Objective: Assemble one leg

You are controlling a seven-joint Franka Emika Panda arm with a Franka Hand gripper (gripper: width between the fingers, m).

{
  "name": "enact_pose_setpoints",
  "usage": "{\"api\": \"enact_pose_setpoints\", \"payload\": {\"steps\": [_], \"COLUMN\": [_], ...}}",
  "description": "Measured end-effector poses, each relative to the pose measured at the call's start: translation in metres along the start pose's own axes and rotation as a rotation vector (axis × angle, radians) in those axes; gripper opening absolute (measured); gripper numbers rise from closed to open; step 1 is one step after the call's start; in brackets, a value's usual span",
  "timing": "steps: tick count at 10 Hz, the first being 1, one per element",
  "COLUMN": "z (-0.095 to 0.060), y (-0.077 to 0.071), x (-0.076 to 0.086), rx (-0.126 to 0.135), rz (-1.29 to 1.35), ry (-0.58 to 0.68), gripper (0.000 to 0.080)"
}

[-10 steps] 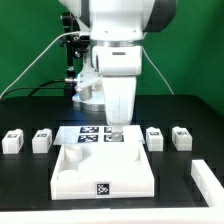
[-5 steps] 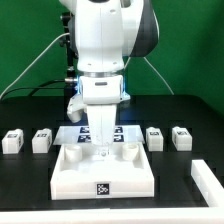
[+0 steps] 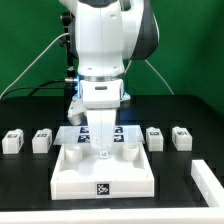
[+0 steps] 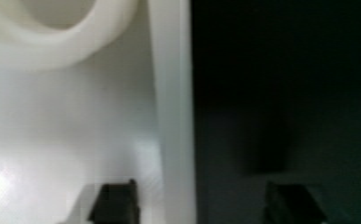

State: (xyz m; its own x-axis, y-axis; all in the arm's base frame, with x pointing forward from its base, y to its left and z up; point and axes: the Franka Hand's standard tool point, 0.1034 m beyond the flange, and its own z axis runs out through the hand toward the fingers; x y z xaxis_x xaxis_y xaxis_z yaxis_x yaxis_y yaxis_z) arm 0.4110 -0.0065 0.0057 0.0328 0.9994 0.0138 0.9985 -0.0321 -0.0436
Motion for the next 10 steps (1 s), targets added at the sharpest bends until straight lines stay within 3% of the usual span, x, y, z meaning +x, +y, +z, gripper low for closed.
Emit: {"api": "enact_pose_setpoints", "payload": {"steps": [1,2,3,10], "z": [0.0,0.0,-0.0007,-0.0008], "y": [0.0,0.0,0.0012,0.0016], "x": [0.0,0.0001,0.0,-0.0001], "rx": [0.0,0.0,-0.005,-0.006], "rz": [0.0,0.0,0.0,0.0], "ry": [0.0,0.0,0.0,0.0], "gripper": [0.0105,0.0105,0.0055,0.0055]}}
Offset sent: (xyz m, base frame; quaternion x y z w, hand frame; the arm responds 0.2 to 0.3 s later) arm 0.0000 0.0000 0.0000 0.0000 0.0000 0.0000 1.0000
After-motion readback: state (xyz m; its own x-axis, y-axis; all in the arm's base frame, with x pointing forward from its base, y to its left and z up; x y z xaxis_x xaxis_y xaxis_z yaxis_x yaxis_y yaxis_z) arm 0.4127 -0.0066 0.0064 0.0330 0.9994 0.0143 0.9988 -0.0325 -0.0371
